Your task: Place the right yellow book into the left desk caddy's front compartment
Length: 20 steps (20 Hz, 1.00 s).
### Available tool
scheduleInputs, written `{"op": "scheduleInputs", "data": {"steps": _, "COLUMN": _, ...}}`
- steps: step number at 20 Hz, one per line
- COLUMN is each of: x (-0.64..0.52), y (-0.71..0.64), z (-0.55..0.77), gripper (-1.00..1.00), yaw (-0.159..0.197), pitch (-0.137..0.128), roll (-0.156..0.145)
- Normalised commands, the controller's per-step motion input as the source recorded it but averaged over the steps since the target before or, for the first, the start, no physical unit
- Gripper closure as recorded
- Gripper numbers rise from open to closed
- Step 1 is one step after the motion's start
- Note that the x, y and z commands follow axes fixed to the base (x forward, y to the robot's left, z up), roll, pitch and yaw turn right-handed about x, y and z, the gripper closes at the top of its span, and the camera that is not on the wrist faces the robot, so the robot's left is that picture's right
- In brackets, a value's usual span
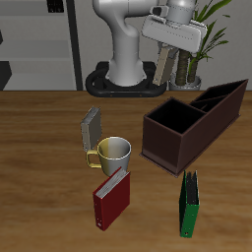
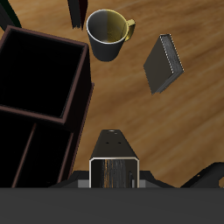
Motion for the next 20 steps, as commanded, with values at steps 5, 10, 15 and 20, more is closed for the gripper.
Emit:
{"op": "scheduleInputs", "data": {"steps": 5, "x": 0.05, "y": 0.15, "z": 0.01, "gripper": 1.00, "yaw": -0.052, "pitch": 0.004, "roll": 0.023}}
{"op": "scheduleInputs", "data": {"steps": 10, "x": 0.03, "y": 0.15, "z": 0.06, "gripper": 1.00, "yaw": -0.044, "pitch": -0.010, "roll": 0.038}}
{"op": "scheduleInputs", "data": {"steps": 15, "x": 0.03, "y": 0.20, "z": -0.03, "gripper": 1.00, "yaw": -0.037, "pitch": 0.015, "roll": 0.043}}
{"op": "scheduleInputs", "data": {"steps": 20, "x": 0.09, "y": 0.19, "z": 0.01, "gripper": 1.00, "yaw": -0.019, "pitch": 0.000, "roll": 0.047}}
